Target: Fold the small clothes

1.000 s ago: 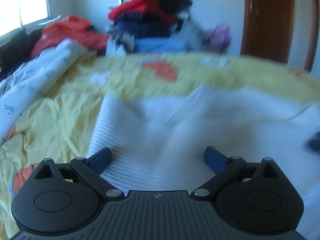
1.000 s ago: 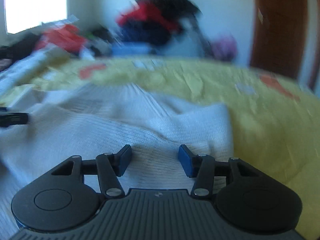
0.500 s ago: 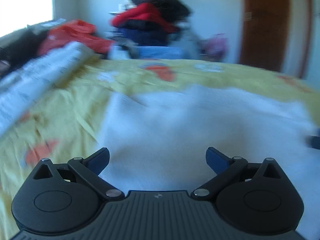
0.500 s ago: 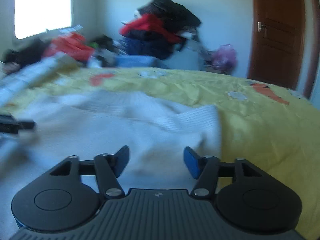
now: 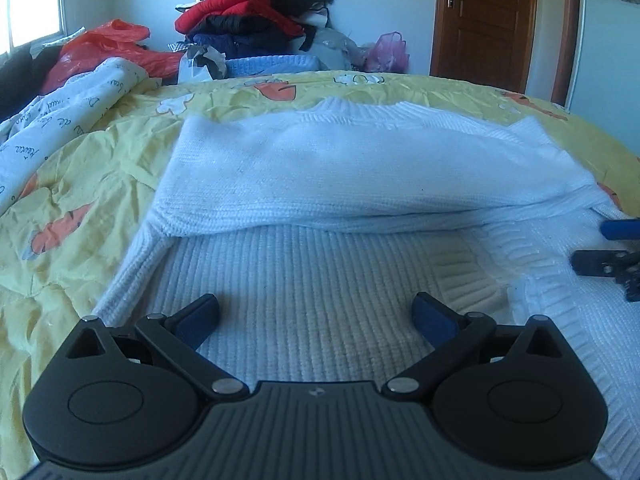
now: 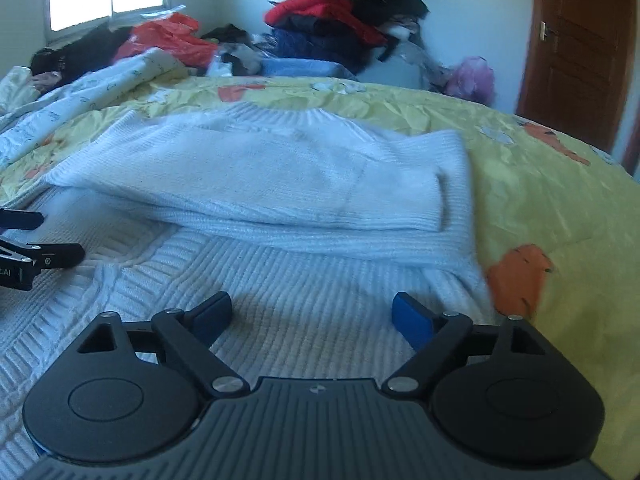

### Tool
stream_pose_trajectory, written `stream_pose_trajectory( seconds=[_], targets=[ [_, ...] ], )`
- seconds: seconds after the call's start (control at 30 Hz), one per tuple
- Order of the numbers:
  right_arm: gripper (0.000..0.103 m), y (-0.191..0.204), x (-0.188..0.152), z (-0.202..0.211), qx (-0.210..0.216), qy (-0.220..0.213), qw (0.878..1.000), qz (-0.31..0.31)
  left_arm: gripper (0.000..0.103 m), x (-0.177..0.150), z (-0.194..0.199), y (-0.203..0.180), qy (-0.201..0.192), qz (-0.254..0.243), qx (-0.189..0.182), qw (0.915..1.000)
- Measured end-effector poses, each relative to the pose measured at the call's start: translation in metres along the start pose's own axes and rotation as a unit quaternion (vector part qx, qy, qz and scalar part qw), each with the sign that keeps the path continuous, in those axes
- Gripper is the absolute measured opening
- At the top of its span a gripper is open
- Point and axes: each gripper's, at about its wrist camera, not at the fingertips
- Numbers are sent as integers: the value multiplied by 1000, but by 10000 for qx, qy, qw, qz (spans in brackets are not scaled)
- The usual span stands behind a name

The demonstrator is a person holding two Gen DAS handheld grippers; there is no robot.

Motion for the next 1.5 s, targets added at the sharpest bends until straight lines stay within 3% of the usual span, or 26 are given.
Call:
stream_pose_trajectory(
  seconds=[0.13, 0.2, 0.27, 0.5, 0.7, 0.8, 0.97, 1.03, 1.17, 1.5],
  targets=[
    [94, 2, -15, 19, 76, 203, 9995, -245, 103, -1, 1, -2, -4, 0, 1, 10000],
    [100, 8, -37, 21, 25, -91, 9999, 47, 103, -2, 2, -2, -9, 0, 7, 10000],
    [101, 9, -36, 22, -26, -90, 10000, 24, 103, 1, -2, -4, -18, 11, 43, 10000],
    [101, 5, -33, 22, 43, -78, 9999, -64, 103, -9, 23, -12, 165, 174, 283, 9993],
    [101, 5, -35, 21, 42, -89, 9999, -73, 103, -44, 65, -18, 46, 241, 76, 9997],
    [101, 5, -36, 22, 19, -104, 9999, -71, 103, -54, 69, -20, -116, 158, 129, 9997],
    [102, 8, -39, 36, -140, -17, 9996, -256, 103, -49, 62, -23, -53, 133, 217, 9997],
    [103, 7, -45, 48, 5, 104, 9989, -459, 103, -51, 62, -22, -74, 161, 182, 9997],
    [103, 18, -74, 62, -70, -60, 9999, 101, 103, -53, 62, -22, -84, 168, 182, 9997],
    [102, 14, -77, 67, -9, -150, 9999, -32, 103, -64, 83, -32, 36, 118, 388, 9992]
  ],
)
Point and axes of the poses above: each gripper's, at about its wrist camera, not at the fingertips, and z roughly against the way its jaws point, y to its left, x to its top, and after that the axes turned 9 degrees about -z, right-handed
